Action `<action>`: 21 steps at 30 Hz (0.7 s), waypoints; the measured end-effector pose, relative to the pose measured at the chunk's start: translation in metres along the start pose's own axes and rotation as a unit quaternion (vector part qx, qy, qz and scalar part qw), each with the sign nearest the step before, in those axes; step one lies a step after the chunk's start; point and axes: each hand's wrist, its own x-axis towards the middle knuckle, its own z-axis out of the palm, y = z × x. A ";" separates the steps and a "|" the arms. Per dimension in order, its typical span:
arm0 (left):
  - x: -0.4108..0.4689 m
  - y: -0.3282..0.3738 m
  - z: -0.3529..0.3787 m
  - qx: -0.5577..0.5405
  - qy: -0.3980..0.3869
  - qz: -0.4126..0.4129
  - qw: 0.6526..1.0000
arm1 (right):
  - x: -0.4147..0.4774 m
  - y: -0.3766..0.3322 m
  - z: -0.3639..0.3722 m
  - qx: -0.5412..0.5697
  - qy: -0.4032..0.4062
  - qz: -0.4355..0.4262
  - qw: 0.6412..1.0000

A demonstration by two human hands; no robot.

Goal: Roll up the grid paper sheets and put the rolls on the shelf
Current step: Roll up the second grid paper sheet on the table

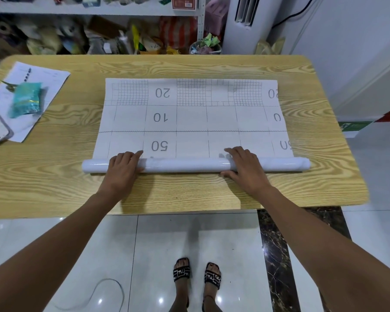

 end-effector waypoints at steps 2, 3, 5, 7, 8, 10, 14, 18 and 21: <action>0.000 0.000 -0.001 0.001 -0.006 -0.010 1.000 | 0.000 0.000 0.000 0.013 0.013 0.003 1.000; 0.001 0.000 -0.002 0.002 -0.012 -0.013 1.000 | 0.000 0.000 0.001 0.012 0.014 0.004 1.000; 0.002 0.000 -0.003 0.000 -0.013 -0.016 1.000 | 0.000 0.000 0.001 0.007 0.015 0.005 1.000; 0.002 0.002 -0.002 -0.005 -0.012 -0.017 1.000 | 0.001 0.000 0.001 0.007 0.018 0.003 1.000; 0.002 0.003 -0.002 -0.008 -0.016 -0.020 1.000 | 0.002 0.000 0.001 0.007 0.017 0.004 1.000; 0.002 0.003 -0.002 -0.011 -0.027 -0.021 0.999 | 0.004 0.000 0.002 0.000 0.010 0.008 1.000; 0.002 0.004 -0.001 -0.025 -0.039 -0.020 0.999 | 0.006 -0.001 -0.001 -0.022 0.005 0.009 1.000; 0.002 0.005 -0.002 -0.061 -0.049 -0.021 0.997 | 0.005 -0.001 -0.001 -0.042 -0.003 0.021 0.999; 0.001 0.005 -0.002 -0.066 -0.045 -0.013 0.997 | 0.003 -0.002 -0.001 -0.034 -0.001 0.011 0.999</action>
